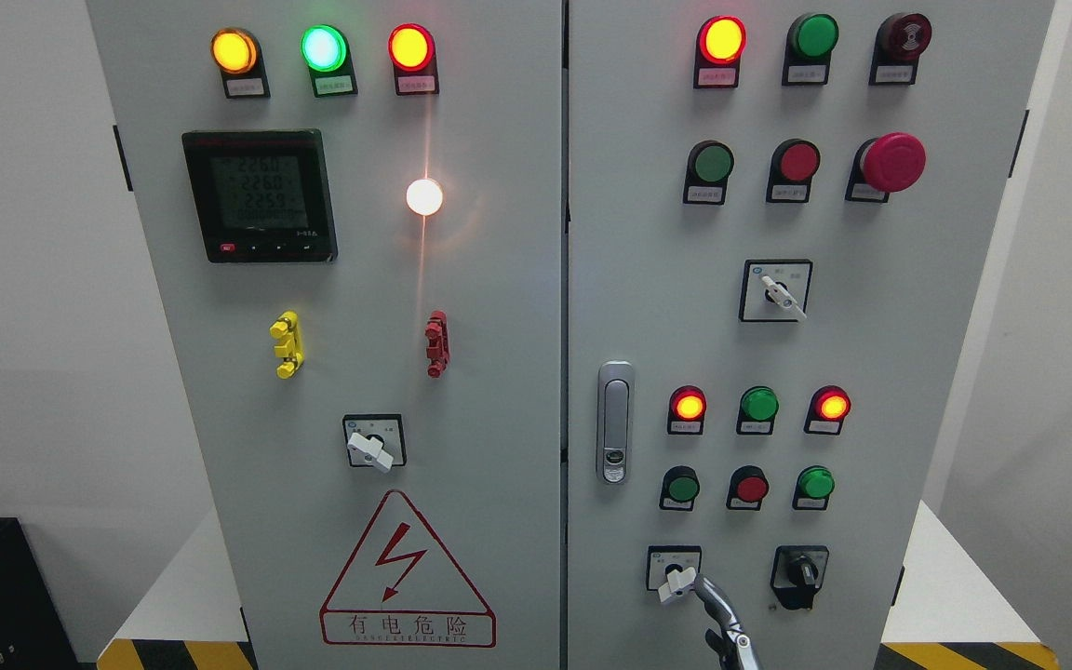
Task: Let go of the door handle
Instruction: 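Raise the right hand from below toward the silver door handle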
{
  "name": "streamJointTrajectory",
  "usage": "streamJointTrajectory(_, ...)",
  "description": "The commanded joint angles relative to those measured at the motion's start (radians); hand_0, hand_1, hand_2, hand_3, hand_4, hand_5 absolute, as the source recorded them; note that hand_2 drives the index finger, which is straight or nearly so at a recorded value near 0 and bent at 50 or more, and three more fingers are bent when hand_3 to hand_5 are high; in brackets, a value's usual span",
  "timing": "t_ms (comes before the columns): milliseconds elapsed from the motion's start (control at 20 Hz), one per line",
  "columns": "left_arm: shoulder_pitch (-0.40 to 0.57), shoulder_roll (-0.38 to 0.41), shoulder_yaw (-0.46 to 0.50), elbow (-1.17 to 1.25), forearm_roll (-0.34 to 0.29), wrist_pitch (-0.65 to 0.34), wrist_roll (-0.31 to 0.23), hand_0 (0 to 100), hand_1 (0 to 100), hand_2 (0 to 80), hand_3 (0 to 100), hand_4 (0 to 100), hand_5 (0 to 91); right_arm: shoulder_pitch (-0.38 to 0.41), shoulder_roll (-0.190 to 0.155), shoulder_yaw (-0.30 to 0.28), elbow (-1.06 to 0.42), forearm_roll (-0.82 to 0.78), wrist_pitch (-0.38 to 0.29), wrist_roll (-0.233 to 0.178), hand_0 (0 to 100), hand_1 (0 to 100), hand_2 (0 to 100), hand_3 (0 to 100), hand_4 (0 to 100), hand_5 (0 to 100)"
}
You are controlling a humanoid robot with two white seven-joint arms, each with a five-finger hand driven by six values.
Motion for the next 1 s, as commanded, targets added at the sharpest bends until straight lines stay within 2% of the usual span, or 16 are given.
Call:
streamJointTrajectory(0, 0.020, 0.000, 0.000, 0.000, 0.000, 0.000, 0.000, 12, 56, 0.0, 0, 0, 0.0, 0.000, 0.000, 0.001, -0.001, 0.000, 0.000, 0.000, 35, 6, 0, 6, 6, 4)
streamJointTrajectory(451, 0.020, 0.000, 0.000, 0.000, 0.000, 0.000, 0.000, 12, 56, 0.0, 0, 0, 0.0, 0.000, 0.000, 0.001, 0.001, -0.023, 0.000, 0.000, 34, 5, 0, 8, 10, 10)
streamJointTrajectory(501, 0.020, 0.000, 0.000, 0.000, 0.000, 0.000, 0.000, 12, 56, 0.0, 0, 0, 0.0, 0.000, 0.000, 0.001, 0.001, -0.023, 0.000, 0.000, 34, 5, 0, 10, 16, 18)
streamJointTrajectory(601, 0.020, 0.000, 0.000, 0.000, 0.000, 0.000, 0.000, 12, 56, 0.0, 0, 0, 0.0, -0.001, 0.000, -0.007, 0.001, -0.023, 0.000, 0.000, 34, 5, 0, 13, 20, 23)
streamJointTrajectory(701, 0.020, 0.000, 0.000, 0.000, 0.000, 0.000, 0.000, 12, 56, 0.0, 0, 0, 0.0, -0.006, 0.000, -0.013, 0.003, -0.023, 0.006, 0.001, 34, 6, 0, 19, 31, 33)
streamJointTrajectory(801, 0.020, 0.000, 0.000, 0.000, 0.000, 0.000, 0.000, 12, 56, 0.0, 0, 0, 0.0, -0.015, -0.002, -0.016, 0.001, -0.022, 0.040, 0.003, 33, 10, 0, 25, 40, 43)
streamJointTrajectory(901, 0.020, 0.000, 0.000, 0.000, 0.000, 0.000, 0.000, 12, 56, 0.0, 0, 0, 0.0, -0.043, -0.002, -0.018, -0.002, -0.011, 0.066, 0.001, 33, 13, 0, 30, 45, 47)
streamJointTrajectory(951, 0.020, 0.000, 0.000, 0.000, 0.000, 0.000, 0.000, 12, 56, 0.0, 0, 0, 0.0, -0.057, -0.002, -0.016, -0.002, 0.000, 0.069, 0.001, 34, 15, 0, 39, 52, 54)
